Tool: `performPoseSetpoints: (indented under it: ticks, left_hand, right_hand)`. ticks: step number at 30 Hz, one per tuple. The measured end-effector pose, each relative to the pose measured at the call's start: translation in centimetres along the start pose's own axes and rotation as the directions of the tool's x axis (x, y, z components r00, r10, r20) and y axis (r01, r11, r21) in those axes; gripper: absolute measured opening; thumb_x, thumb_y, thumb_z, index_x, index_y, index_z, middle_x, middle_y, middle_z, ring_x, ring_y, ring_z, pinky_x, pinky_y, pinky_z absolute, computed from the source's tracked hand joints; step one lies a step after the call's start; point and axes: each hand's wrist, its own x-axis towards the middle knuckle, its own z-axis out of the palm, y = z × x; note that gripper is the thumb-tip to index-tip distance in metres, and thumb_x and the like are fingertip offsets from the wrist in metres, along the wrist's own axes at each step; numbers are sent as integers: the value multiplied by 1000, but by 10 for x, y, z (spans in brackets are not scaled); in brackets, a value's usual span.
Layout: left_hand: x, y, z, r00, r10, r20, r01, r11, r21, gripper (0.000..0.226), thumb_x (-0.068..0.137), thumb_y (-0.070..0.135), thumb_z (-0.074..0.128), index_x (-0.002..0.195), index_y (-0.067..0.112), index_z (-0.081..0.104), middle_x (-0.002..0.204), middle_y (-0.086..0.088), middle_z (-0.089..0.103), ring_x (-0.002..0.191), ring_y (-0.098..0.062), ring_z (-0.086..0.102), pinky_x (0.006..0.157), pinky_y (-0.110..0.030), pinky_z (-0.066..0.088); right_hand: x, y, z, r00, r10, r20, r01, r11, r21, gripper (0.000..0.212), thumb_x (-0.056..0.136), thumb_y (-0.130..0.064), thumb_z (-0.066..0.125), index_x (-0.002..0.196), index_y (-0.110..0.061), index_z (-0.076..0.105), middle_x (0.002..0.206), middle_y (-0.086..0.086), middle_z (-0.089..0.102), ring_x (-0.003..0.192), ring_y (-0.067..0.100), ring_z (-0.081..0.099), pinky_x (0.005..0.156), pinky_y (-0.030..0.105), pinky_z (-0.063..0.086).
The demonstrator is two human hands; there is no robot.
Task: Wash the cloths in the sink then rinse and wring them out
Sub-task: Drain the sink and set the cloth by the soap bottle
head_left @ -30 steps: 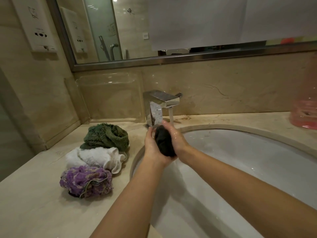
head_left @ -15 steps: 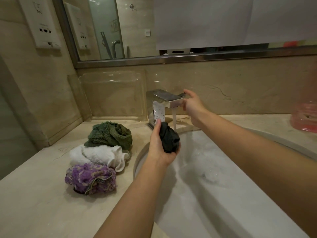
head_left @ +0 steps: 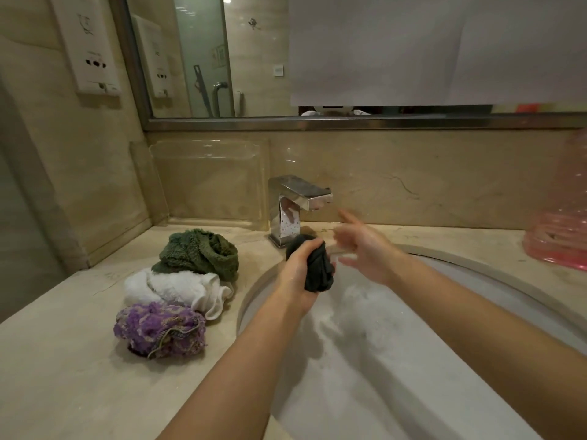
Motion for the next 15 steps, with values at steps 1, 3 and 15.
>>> performPoseSetpoints:
  ticks: [1, 3, 15]
  left_hand:
    - [0, -1, 0, 1000, 13, -19, -11, 997, 75, 10, 90, 14, 63, 92, 5, 62, 62, -6, 59, 50, -17, 57, 56, -29, 48]
    - [0, -6, -1, 998, 59, -28, -50, 971, 234, 26, 85, 18, 70, 105, 4, 64, 71, -9, 61, 59, -21, 59, 53, -28, 47]
    - [-41, -31, 25, 772, 334, 541, -636, 410, 654, 35, 83, 39, 68, 117, 37, 62, 144, 15, 45, 129, 3, 44, 106, -19, 40]
  right_hand:
    - [-10, 12, -5, 996, 82, 26, -82, 996, -23, 52, 87, -27, 65, 135, -28, 47, 114, 8, 45, 110, 22, 42, 93, 43, 40]
    - [-28, 32, -21, 959, 244, 146, -257, 963, 81, 66, 66, -37, 80, 122, -17, 52, 113, 15, 48, 107, 29, 48, 87, 46, 48]
    - [-94, 14, -43, 908, 219, 358, -187, 975, -124, 35, 67, 6, 64, 98, -11, 61, 75, 4, 60, 68, 12, 57, 54, 22, 38]
